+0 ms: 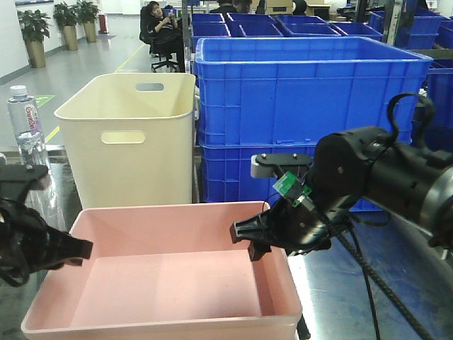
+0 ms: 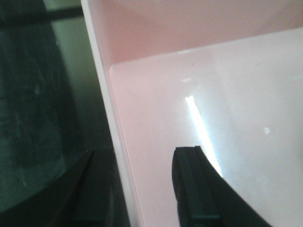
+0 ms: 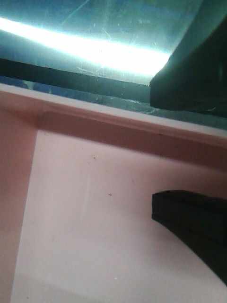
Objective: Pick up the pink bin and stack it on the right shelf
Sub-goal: 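Lower the pink bin onto the metal table with both grippers, then open both grippers and raise them away from the bin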
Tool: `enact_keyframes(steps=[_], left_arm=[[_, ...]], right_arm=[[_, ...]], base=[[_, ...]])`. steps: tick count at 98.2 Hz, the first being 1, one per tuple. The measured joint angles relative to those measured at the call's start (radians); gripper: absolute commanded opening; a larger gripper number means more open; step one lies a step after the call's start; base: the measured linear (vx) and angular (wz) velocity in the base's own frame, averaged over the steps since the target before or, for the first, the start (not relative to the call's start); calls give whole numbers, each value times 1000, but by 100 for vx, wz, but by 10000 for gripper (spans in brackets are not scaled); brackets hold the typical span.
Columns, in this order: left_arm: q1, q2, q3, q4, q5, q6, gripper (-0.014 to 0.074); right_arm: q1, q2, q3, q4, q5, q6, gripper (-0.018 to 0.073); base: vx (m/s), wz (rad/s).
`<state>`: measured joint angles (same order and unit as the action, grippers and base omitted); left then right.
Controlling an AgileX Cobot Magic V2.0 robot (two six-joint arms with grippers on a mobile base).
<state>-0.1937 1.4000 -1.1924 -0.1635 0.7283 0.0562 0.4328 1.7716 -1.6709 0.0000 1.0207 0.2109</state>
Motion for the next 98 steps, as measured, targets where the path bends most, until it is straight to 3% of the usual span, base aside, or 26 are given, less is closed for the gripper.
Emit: enact_keyframes(steps=[10, 20, 26, 39, 40, 45, 68, 83, 98], left_arm=[[0, -95, 0, -5, -14, 2, 189], [0, -227, 0, -3, -16, 11, -13], [0, -310, 0, 17, -16, 29, -10], [0, -490, 25, 81, -22, 64, -10], [0, -591, 85, 99, -30, 71, -9], [0, -673, 157, 102, -41, 72, -9], [0, -978, 508, 26, -122, 73, -8], [0, -1081, 678, -8, -246, 73, -8], [0, -1085, 727, -11, -367, 73, -8]], right_arm=[[0, -64, 0, -23, 19, -24, 324], [0, -146, 0, -60, 55, -34, 133], [0, -201, 0, -74, 70, -40, -15], [0, -312, 0, -86, 80, -73, -14], [0, -386, 30, -87, 55, -97, -13], [0, -444, 100, -87, 7, -116, -13], [0, -787, 671, -77, -469, -162, -13], [0, -949, 1062, -68, -804, -164, -11], [0, -968, 1209, -68, -981, -164, -11]], base=[[0, 0], [0, 0], [0, 0], [0, 0], [0, 0], [0, 0], [0, 0], [0, 0], [0, 0]])
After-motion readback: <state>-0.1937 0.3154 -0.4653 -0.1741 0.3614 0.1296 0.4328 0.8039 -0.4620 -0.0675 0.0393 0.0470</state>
